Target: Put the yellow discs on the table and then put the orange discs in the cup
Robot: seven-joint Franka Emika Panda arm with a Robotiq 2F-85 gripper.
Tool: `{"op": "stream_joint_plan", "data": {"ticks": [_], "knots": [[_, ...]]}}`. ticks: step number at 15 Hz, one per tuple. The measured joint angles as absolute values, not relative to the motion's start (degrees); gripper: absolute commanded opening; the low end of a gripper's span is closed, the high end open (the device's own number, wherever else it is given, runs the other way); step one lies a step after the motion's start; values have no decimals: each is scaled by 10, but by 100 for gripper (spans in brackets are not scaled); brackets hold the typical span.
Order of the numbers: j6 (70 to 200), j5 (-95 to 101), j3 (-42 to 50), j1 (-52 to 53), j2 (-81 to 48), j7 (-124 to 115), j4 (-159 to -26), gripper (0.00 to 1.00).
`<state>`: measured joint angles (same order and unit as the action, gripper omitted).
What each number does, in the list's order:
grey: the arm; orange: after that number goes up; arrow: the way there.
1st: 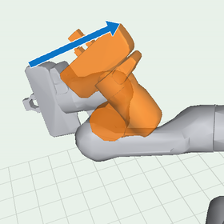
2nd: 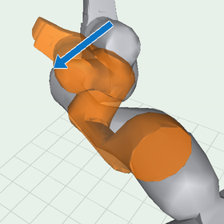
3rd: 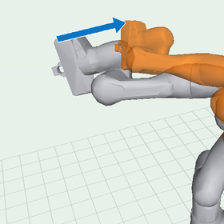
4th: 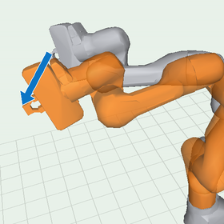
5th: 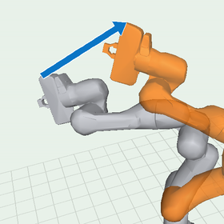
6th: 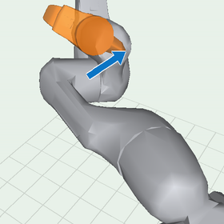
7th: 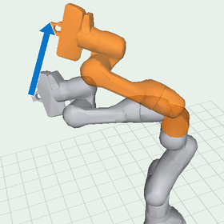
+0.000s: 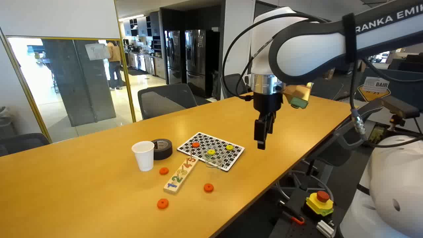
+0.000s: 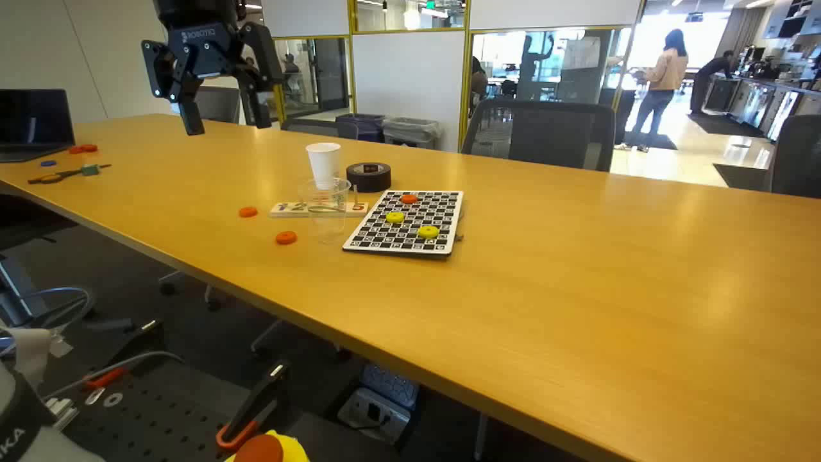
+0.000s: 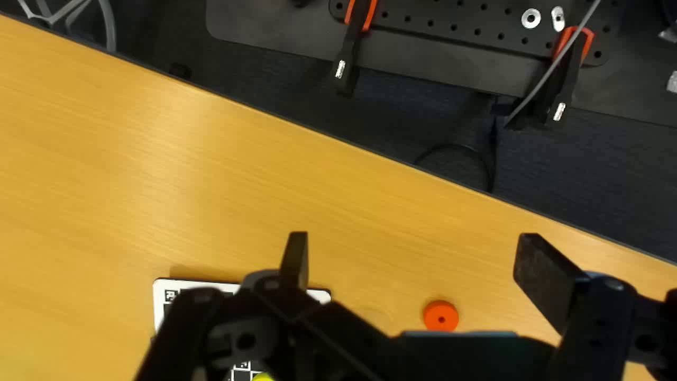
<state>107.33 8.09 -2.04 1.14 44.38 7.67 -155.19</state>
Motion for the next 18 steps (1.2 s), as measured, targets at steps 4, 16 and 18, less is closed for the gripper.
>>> {"op": "stream_joint_plan", "data": {"ticks": [4,16,18], "knots": [[1073,81,-20,11,446,77,-1549,100],[1315,86,66,-34,326,86,-1580,100],[1374,86,88,-45,276,102,-1575,100]]}}
